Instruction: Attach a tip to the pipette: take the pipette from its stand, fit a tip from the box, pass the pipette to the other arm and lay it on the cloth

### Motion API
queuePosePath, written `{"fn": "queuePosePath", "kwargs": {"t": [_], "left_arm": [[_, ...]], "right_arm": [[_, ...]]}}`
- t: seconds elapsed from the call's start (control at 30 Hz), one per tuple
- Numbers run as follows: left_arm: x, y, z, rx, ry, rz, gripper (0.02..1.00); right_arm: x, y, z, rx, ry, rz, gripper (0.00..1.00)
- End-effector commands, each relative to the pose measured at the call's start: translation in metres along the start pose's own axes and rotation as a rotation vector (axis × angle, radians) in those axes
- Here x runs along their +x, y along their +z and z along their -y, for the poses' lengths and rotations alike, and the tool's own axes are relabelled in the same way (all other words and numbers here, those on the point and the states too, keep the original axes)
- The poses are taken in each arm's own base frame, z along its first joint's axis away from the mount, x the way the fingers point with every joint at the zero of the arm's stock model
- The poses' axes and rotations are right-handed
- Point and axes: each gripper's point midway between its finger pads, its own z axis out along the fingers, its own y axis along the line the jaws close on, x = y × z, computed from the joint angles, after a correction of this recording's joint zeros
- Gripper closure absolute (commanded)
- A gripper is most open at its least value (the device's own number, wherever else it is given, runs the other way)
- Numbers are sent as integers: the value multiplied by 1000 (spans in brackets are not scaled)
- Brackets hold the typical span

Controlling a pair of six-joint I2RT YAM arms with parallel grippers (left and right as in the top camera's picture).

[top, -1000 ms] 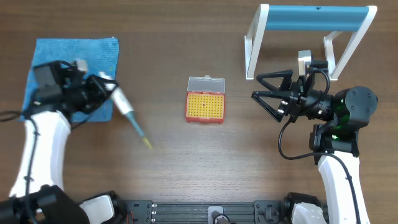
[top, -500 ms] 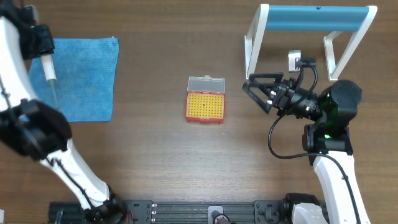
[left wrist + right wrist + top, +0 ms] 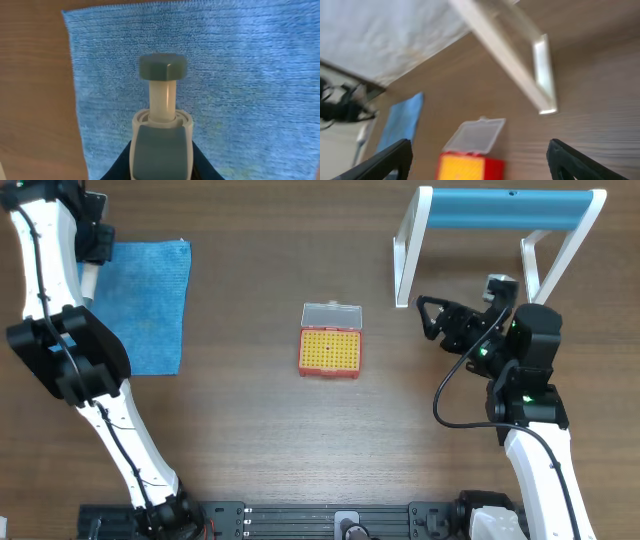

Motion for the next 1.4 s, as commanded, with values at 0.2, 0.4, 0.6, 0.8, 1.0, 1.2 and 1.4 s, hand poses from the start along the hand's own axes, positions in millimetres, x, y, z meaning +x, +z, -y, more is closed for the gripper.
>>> {"fn": "queuePosePath", "kwargs": {"t": [0.2,0.4,0.6,0.8,1.0,1.2,1.4], "left_arm": [[3,54,22,90,42,-58,991],[0,65,28,119,24,-46,991],[-12,67,34,161,-5,4,991],[-10,69,25,156,-31,6,991],[3,78,13,180,-108,-22,991],[0,79,13,188,-109,-9,989],[-4,79,15,199,-109,8,991]], "right_arm": [[-13,-4,23,143,-23,78,123],[-13,-3,22,141,-22,74,123],[0,-4,28,159,10,23,123],[1,-3,26,154,7,20,123],[0,-3,26,152,6,23,123],[-3,-3,24,145,-1,35,123],[-4,-3,24,145,-3,38,123]]}}
